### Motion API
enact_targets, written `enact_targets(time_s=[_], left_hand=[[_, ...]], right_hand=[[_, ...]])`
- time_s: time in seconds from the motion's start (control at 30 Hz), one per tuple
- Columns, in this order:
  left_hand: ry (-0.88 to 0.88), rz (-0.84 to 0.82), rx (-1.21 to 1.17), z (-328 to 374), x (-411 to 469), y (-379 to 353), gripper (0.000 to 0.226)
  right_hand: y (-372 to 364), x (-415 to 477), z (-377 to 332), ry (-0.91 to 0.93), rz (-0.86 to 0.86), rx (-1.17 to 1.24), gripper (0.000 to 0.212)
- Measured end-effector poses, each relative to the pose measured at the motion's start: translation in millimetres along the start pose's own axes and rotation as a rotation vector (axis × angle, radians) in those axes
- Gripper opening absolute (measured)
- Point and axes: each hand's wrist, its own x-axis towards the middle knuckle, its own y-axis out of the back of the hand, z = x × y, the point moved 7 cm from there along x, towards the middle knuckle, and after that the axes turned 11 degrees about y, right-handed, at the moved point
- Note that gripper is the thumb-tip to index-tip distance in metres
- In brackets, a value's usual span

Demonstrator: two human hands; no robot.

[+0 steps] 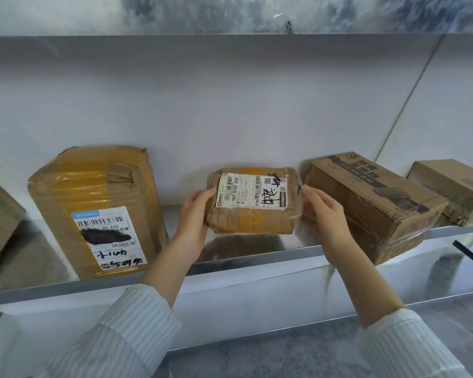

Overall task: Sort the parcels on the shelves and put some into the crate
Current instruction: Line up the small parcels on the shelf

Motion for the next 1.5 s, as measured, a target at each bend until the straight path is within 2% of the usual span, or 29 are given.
enact_targets(time_s=[0.23, 0.37, 0.5, 0.63, 0.77, 0.83, 1.03, 1.1, 1.17, 1.37, 1.5], left_hand=[[0.029, 0.019, 0.092, 3.9, 7.4, 6.4, 0.03], [0.042, -0.052, 0.11, 8.7, 11.6, 7.0, 0.03], [-0.002, -0.067, 0.084, 14.8, 13.4, 8.9, 0.034], [-0.054, 0.034, 0.073, 15.6, 9.9, 6.6, 0.038], [-0.082, 0.264, 0.102, 8.1, -2.9, 9.1, 0.045], [-0.105, 0.274, 0.132, -0.6, -10.2, 5.0, 0.047], [-0.146, 0.112, 0.185, -24.3, -26.2, -17.4, 0.06], [-0.139, 0.026, 0.168, -28.9, -36.1, -25.1, 0.051], [-0.118, -0.04, 0.185, -33.4, -43.7, -27.7, 0.041], [-0.047, -0.23, 0.33, -34.0, -48.5, -22.0, 0.042], [-0.029, -0.33, 0.362, -27.8, -51.2, -22.6, 0.044]], right_hand=[[12.4, 3.9, -3.0, 0.037, 0.005, -0.091, 0.044], [9.3, 2.7, -2.8, 0.008, -0.077, -0.029, 0.031], [2.8, -3.7, 2.9, -0.008, -0.199, -0.066, 0.022], [5.9, -8.3, 14.1, -0.01, -0.061, -0.102, 0.014], [8.7, -11.8, 20.0, -0.046, 0.089, -0.102, 0.017], [10.5, -14.0, 20.5, -0.042, 0.148, -0.134, 0.018], [8.9, -28.8, 17.2, 0.092, 0.261, -0.441, 0.024], [3.8, -37.6, 13.7, 0.115, 0.285, -0.477, 0.027], [-0.6, -44.2, 11.5, 0.106, 0.309, -0.484, 0.029], [-11.5, -54.0, 3.7, 0.015, 0.272, -0.688, 0.038], [-15.7, -61.8, 2.3, -0.037, 0.304, -0.718, 0.037]])
